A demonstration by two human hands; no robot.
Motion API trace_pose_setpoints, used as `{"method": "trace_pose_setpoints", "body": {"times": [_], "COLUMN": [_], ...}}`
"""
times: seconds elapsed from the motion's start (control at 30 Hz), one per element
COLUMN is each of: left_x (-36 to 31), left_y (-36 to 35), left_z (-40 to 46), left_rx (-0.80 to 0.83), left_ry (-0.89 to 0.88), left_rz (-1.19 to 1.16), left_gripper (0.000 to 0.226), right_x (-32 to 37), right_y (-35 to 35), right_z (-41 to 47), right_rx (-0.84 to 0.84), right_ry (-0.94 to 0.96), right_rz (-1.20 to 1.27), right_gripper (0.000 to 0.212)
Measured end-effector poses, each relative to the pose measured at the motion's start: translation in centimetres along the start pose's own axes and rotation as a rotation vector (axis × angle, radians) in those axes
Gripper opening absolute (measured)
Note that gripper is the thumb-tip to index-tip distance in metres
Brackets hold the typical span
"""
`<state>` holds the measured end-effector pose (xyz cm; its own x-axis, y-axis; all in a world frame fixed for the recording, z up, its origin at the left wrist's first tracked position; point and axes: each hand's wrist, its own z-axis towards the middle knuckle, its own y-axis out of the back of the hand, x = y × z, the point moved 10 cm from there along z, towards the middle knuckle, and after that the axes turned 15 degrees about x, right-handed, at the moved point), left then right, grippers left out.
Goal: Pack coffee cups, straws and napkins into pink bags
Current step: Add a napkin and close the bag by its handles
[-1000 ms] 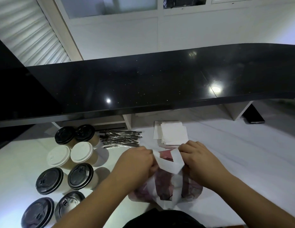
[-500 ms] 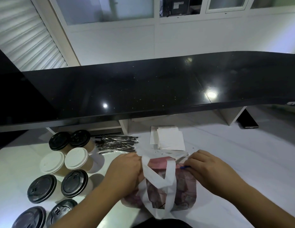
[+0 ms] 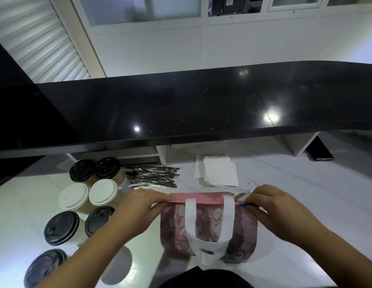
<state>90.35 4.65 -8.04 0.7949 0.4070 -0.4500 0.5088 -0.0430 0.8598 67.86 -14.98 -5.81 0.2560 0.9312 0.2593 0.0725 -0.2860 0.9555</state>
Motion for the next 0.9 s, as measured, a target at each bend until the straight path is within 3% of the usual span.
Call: {"method": "trace_pose_setpoints", "body": {"times": [0.2,0.37,0.53,0.73,0.9], "left_x": [-0.1,-0.7,-0.8,-0.3,-0.9], "left_y": [0.2,0.7,2.1,6.6,10.5], "left_z": [-0.3,-0.3,-0.5,-1.5,-2.1], "left_rx": [-0.046,-0.056,-0.1,-0.293,-0.341], "left_ry": [0.006,-0.007,-0.005,-0.018,-0.058], "left_rz": [-0.077,-0.08,-0.178,-0.301,-0.399], "left_gripper": [0.019,0.017,0.018,0.025,0.023], "right_x": [4.3,4.9,6.1,7.9,9.4], "right_y": [0.0,-1.0,0.6,8.0,17.1], "right_z": [0.4,2.6,3.2,3.3,4.5], "right_rx": [0.016,0.102,0.194,0.284,0.241], "right_ry": [-0.002,0.005,-0.013,-0.188,-0.338], "right_rz": [-0.254,-0.331,-0.267,-0.22,-0.111], "right_gripper": [0.058,0.029,0.014,0.021,0.025]}}
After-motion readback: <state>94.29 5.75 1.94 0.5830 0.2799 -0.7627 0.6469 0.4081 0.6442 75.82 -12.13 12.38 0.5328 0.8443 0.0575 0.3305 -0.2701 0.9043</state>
